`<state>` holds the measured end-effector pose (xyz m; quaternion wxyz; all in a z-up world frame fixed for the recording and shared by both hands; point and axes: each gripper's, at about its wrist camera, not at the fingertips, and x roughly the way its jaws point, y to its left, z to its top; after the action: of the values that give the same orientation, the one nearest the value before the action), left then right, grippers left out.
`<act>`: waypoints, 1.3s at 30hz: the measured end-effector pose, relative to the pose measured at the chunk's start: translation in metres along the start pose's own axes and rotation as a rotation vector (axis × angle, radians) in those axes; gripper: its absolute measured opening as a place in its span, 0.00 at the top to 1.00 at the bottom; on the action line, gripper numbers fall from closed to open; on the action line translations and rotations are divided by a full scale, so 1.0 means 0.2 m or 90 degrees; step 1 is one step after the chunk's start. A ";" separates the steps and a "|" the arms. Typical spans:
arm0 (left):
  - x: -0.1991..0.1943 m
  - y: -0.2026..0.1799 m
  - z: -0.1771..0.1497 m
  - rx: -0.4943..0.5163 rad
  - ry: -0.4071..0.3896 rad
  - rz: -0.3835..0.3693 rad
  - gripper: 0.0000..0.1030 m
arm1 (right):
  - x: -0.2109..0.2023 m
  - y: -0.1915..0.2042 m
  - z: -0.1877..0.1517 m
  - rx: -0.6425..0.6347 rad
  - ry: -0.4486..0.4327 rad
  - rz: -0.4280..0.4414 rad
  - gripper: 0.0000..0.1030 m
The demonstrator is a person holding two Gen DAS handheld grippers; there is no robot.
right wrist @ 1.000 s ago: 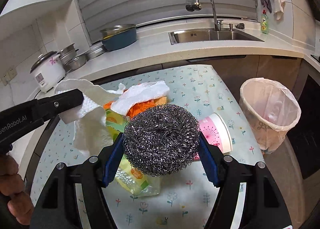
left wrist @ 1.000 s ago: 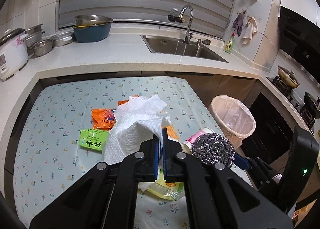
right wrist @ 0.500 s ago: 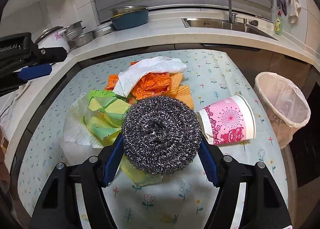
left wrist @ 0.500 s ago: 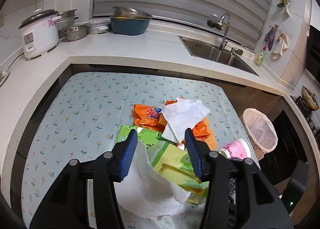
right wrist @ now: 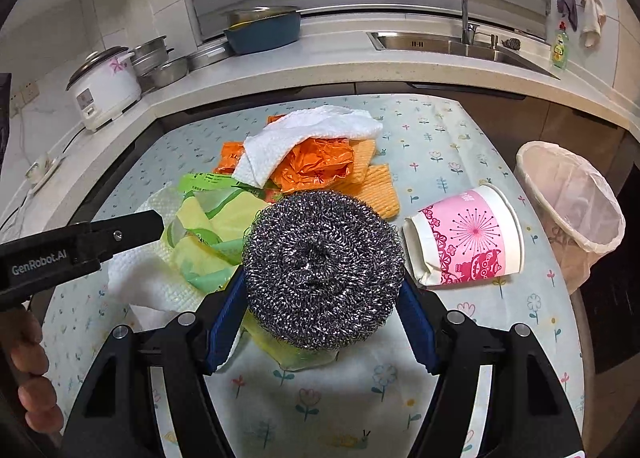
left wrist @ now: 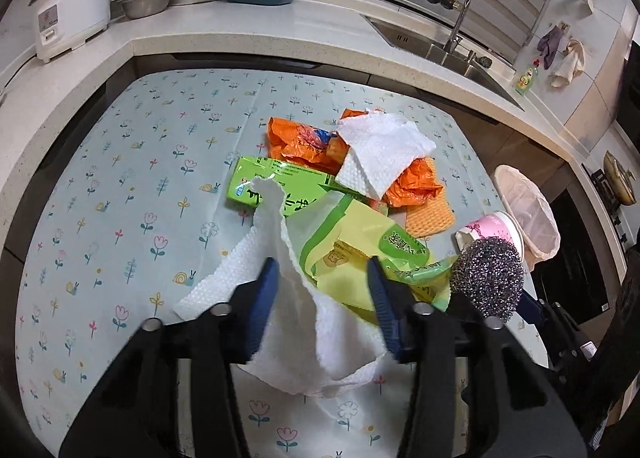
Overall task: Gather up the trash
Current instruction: 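Lift the paper towel and scrubber and carry them to the wastebasket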
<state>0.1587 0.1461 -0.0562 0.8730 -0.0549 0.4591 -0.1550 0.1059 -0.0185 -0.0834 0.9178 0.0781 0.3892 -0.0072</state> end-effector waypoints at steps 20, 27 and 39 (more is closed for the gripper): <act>-0.54 -0.12 0.36 0.016 -0.207 -0.019 1.00 | -0.05 -0.07 0.04 0.010 -0.012 -0.003 0.35; -0.63 -0.37 0.46 0.062 -0.239 -0.060 1.00 | -0.13 -0.11 0.08 0.019 -0.036 0.002 0.35; -0.31 -0.94 0.44 0.134 -0.175 -0.125 1.00 | -0.34 -0.56 0.14 0.080 -0.088 -0.063 0.35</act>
<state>0.1560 -0.0160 0.0874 0.9091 -0.0286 0.3090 -0.2778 0.0706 -0.1373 -0.0312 0.9344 0.1156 0.3269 -0.0824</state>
